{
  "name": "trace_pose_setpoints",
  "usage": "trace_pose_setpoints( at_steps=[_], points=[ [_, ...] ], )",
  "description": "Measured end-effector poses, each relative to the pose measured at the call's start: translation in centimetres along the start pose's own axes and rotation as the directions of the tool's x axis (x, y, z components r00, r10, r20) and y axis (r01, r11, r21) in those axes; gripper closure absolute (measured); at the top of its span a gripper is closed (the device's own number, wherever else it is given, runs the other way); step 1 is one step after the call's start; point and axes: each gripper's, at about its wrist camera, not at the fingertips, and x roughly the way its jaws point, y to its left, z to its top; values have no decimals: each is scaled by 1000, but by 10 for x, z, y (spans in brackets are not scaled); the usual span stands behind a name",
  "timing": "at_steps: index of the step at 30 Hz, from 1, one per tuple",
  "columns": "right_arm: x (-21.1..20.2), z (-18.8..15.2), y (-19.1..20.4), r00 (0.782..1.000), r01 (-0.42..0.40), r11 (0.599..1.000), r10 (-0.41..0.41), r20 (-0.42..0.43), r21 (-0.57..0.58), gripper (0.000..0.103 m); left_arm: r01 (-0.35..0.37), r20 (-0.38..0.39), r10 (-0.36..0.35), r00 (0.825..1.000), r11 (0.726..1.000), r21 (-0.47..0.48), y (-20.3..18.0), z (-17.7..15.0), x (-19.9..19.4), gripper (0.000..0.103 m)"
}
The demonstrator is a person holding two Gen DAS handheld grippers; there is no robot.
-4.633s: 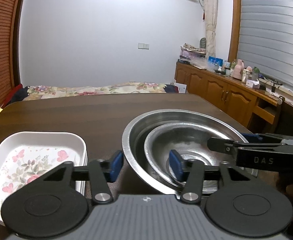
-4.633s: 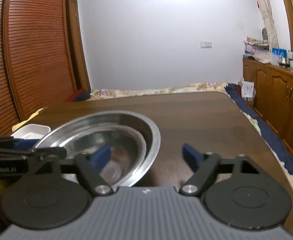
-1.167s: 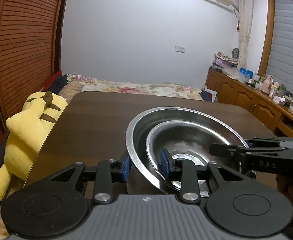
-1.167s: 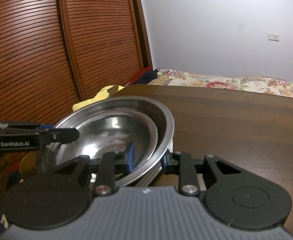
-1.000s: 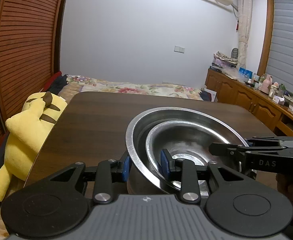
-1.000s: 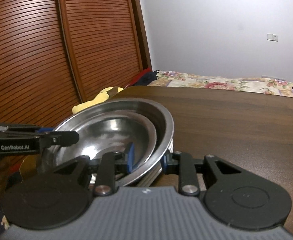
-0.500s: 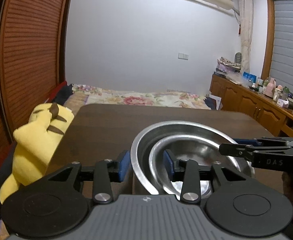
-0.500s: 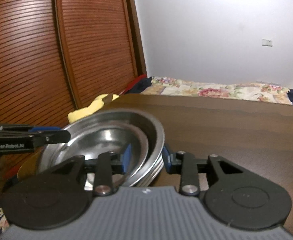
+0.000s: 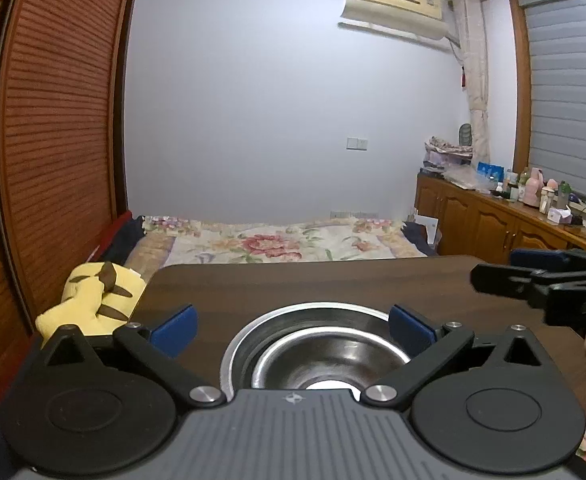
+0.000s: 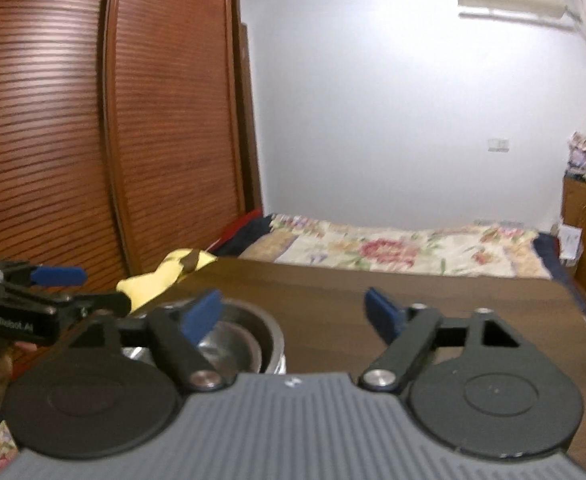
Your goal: Organize plates and bowls
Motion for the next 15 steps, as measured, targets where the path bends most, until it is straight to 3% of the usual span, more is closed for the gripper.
trace_pose_setpoints(
  at_steps=[2,4,8,15],
  points=[
    [-7,3,-3,999,22,1000,-22,26,0,5,-5,3,5,1000,1000,6,-6,5,-4,0],
    [-11,6,-6,998,43,999,-43,42,-3,0,-6,17,6,1000,1000,20,-12,11,-8,0],
    [-21,10,-12,994,84,996,-84,64,12,0,-21,33,20,999,999,48,-26,19,-15,0],
    [-30,3,-11,987,161,986,-161,10,38,0,-78,43,76,996,995,63,-49,18,-22,0]
  ],
)
